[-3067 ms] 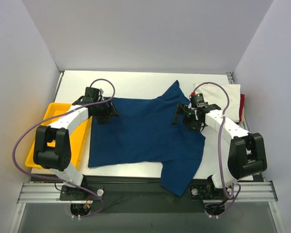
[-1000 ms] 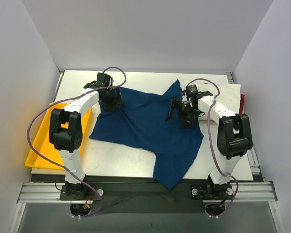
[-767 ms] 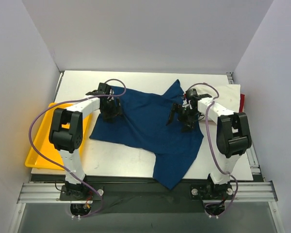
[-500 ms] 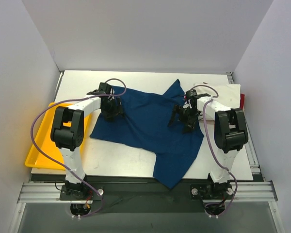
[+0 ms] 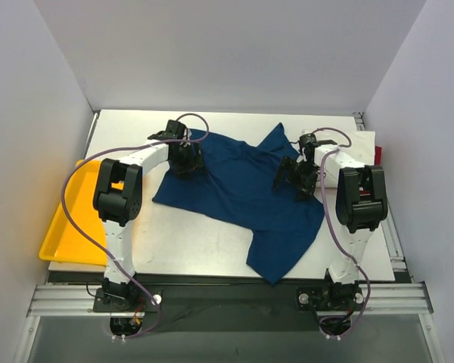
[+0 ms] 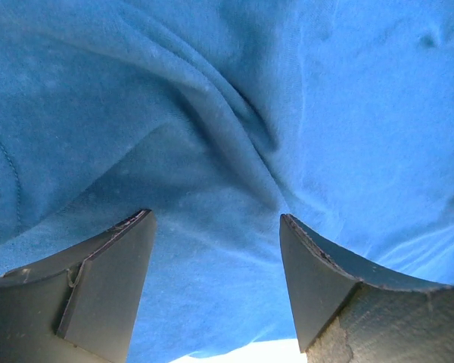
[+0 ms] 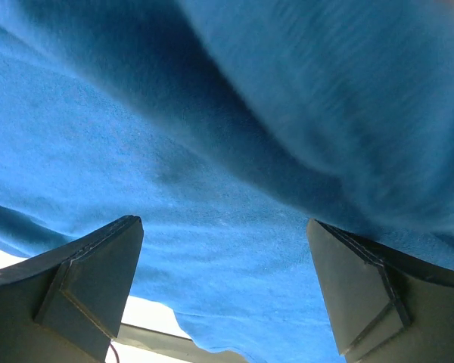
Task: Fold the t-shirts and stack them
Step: Flatten out the tshirt, then grap the side of the flattened tshirt closest away from the robot with both arms
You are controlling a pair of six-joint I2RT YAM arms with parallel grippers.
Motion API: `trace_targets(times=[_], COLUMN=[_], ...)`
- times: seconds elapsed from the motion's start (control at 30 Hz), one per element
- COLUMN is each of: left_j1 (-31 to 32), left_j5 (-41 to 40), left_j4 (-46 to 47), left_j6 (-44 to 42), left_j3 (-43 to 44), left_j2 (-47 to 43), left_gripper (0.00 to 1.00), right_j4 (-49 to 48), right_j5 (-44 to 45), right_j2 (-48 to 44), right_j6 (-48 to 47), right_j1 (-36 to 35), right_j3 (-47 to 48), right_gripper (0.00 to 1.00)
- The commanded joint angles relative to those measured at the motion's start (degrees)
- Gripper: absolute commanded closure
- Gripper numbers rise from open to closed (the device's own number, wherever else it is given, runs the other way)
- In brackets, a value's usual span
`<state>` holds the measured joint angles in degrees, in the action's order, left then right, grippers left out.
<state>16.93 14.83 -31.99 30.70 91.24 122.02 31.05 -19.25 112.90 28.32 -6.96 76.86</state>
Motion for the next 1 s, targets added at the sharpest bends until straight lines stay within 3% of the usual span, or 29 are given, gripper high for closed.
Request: trace_targets(times=[0.0, 0.13, 0.4, 0.63, 0.97], left_j1=[0.21, -0.49, -4.44, -6.64, -7.08], left_j5=[-1.2, -6.82, -16.67, -20.62, -26.43], left_j4=[-2.11, -2.12, 1.4, -0.35, -1.06], left_j6=[-1.69, -0.91, 3.84, 5.07, 4.99], left_j3=[2.54, -0.27, -17.91, -26.19, -30.42], left_j2=[0.16, -6.25, -23.12, -27.71, -29.47], left_gripper=[0.23, 0.22, 0.25, 0.38, 0.52], right_j4=[0.68, 0.77, 1.82, 2.61, 3.05], right_j5=[4.75, 3.6, 3.16, 2.55, 2.81], right_j2=[2.67, 2.94, 3.2, 3.55, 3.38], right_j6=[-1.24, -0.89, -0.63, -0.81, -1.33], right_j1=[0.63, 0.63, 0.55, 0.55, 0.72], right_j3=[1.45, 2.5, 4.7, 6.28, 6.37], right_gripper=[0.04, 0.04, 0.04, 0.05, 0.05])
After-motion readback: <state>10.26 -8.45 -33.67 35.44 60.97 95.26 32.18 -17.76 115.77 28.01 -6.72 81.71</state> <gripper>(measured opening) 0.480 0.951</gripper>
